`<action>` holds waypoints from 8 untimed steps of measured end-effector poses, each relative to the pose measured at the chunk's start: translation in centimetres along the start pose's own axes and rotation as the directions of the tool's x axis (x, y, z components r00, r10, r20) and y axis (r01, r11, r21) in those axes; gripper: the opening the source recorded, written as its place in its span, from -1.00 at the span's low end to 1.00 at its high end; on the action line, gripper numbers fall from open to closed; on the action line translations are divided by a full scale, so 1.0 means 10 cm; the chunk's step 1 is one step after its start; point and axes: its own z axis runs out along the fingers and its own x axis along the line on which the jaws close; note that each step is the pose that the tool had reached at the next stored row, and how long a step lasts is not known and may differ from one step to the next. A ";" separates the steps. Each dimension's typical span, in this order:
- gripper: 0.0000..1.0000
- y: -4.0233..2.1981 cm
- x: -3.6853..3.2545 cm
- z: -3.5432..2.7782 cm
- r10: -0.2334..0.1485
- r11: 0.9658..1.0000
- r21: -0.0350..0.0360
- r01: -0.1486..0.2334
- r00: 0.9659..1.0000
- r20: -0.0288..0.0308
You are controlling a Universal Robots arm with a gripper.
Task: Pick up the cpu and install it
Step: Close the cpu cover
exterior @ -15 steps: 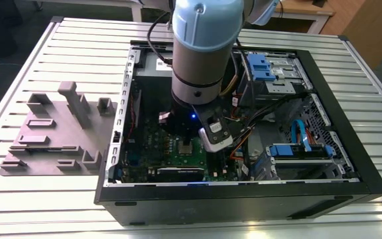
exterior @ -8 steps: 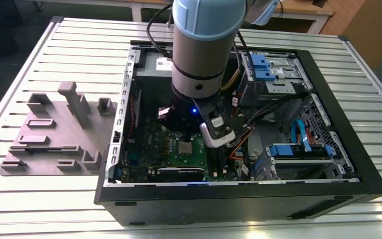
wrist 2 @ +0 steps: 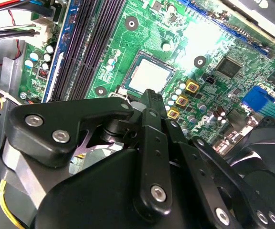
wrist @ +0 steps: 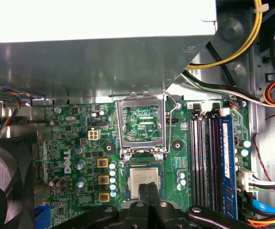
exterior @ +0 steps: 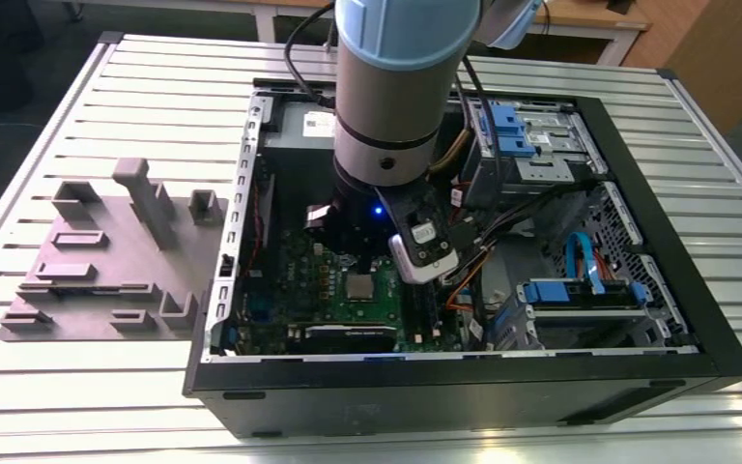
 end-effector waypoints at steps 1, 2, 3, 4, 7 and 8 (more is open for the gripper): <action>-0.80 0.000 0.000 0.000 0.000 1.000 0.000 0.000 1.000 0.000; -0.80 0.000 0.000 0.000 0.000 1.000 0.000 0.000 1.000 0.000; -0.80 0.000 -0.001 0.000 0.000 1.000 0.000 0.000 1.000 0.000; -0.80 0.000 -0.006 -0.001 0.000 1.000 0.000 0.000 1.000 0.000; -0.80 0.001 -0.023 0.000 0.000 1.000 0.000 0.000 1.000 0.000; -0.80 0.002 -0.036 0.000 0.000 1.000 0.000 0.000 1.000 0.000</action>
